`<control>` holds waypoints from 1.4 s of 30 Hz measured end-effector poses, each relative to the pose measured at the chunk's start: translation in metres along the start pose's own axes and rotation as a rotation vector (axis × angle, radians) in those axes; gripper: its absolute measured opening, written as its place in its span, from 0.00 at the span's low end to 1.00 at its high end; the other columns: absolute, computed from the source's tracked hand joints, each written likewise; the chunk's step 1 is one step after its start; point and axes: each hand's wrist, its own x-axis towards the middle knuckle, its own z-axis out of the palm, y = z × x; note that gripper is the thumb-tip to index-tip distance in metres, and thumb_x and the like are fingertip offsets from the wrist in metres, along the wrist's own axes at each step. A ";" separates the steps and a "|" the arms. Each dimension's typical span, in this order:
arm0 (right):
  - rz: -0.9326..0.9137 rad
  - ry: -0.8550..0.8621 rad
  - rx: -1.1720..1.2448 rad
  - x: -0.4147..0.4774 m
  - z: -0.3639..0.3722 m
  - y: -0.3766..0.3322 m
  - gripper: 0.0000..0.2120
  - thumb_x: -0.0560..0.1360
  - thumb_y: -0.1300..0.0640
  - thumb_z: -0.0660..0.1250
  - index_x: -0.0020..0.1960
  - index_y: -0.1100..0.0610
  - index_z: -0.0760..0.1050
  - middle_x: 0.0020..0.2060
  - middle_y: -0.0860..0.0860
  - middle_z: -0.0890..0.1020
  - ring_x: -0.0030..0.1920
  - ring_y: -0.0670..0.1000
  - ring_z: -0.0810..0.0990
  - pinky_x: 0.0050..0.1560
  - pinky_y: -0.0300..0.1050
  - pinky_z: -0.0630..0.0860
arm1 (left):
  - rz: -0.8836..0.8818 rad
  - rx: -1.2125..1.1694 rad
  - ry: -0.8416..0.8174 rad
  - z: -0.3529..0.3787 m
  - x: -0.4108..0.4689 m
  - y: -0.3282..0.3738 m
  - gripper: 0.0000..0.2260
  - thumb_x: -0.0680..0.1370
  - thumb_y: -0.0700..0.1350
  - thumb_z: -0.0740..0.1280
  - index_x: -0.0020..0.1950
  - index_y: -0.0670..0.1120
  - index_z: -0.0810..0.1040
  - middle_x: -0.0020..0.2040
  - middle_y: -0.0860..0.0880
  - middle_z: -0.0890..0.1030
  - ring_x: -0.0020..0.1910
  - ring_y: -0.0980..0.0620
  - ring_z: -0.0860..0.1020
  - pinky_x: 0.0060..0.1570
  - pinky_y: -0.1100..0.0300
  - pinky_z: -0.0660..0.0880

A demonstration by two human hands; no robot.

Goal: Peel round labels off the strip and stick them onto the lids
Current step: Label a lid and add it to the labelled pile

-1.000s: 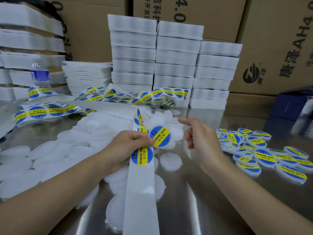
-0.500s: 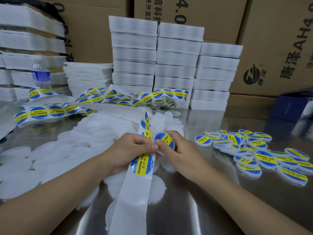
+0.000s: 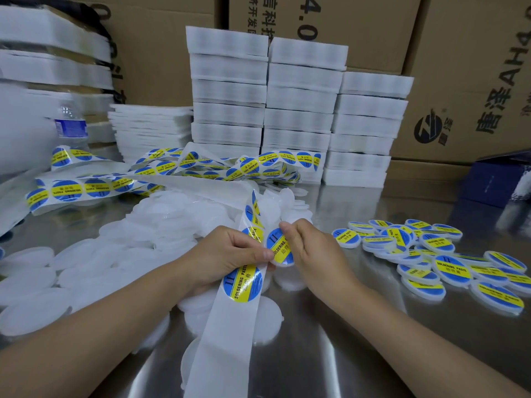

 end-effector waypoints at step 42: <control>-0.271 0.174 -0.179 0.009 -0.034 0.014 0.14 0.73 0.53 0.67 0.58 0.51 0.78 0.55 0.47 0.74 0.60 0.49 0.67 0.61 0.39 0.60 | -0.011 -0.280 0.110 -0.001 0.004 -0.001 0.24 0.71 0.26 0.67 0.60 0.49 0.78 0.51 0.44 0.85 0.46 0.50 0.84 0.39 0.63 0.79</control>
